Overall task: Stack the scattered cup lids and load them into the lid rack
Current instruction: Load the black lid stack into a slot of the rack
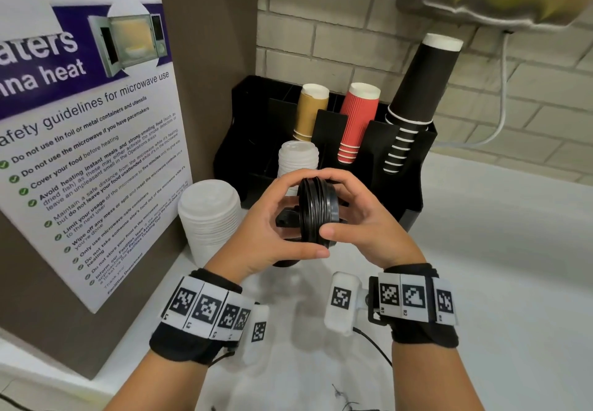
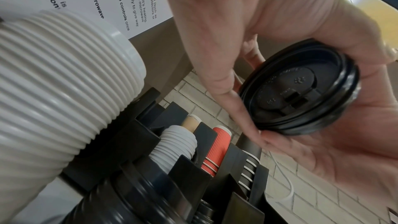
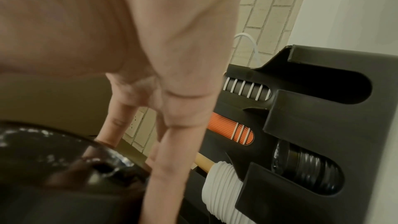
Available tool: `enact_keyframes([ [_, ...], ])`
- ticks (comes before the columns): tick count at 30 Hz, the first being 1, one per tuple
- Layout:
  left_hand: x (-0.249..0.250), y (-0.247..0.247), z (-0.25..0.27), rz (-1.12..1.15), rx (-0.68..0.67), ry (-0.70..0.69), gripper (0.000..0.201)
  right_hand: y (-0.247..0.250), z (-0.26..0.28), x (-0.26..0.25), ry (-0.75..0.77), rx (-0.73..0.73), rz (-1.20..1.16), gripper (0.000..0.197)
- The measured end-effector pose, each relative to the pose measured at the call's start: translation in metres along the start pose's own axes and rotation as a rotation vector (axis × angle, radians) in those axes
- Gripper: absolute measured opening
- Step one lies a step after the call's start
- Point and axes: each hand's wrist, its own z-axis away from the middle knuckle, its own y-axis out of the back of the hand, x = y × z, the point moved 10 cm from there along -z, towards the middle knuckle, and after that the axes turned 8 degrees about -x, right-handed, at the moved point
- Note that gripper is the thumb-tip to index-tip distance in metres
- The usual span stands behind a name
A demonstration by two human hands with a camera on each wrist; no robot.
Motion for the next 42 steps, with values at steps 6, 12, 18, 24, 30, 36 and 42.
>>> enact_keyframes([
  [6,-0.004,0.004,0.0,0.023,0.015,0.02,0.091,0.002,-0.002,0.001,0.0,0.0,0.001,0.066],
  [12,-0.006,0.002,-0.001,0.017,-0.01,0.037,0.092,0.005,0.0,0.001,-0.007,-0.004,0.041,0.069],
  [18,-0.005,0.004,-0.002,0.006,0.012,0.022,0.091,0.003,-0.002,-0.004,0.012,0.025,0.061,0.065],
  [24,-0.009,0.009,-0.003,-0.004,0.056,-0.005,0.098,0.001,-0.007,-0.013,0.047,0.045,0.154,0.066],
  [30,-0.006,0.049,0.006,-0.052,0.33,0.007,0.073,0.083,-0.025,-0.035,0.092,0.438,0.449,0.06],
  [36,0.001,0.075,0.019,-0.174,0.454,0.019,0.039,0.127,-0.066,0.015,-0.335,0.28,1.025,0.075],
  [42,0.001,0.076,0.021,-0.19,0.436,0.043,0.032,0.116,-0.091,0.051,-0.556,-0.009,1.328,0.082],
])
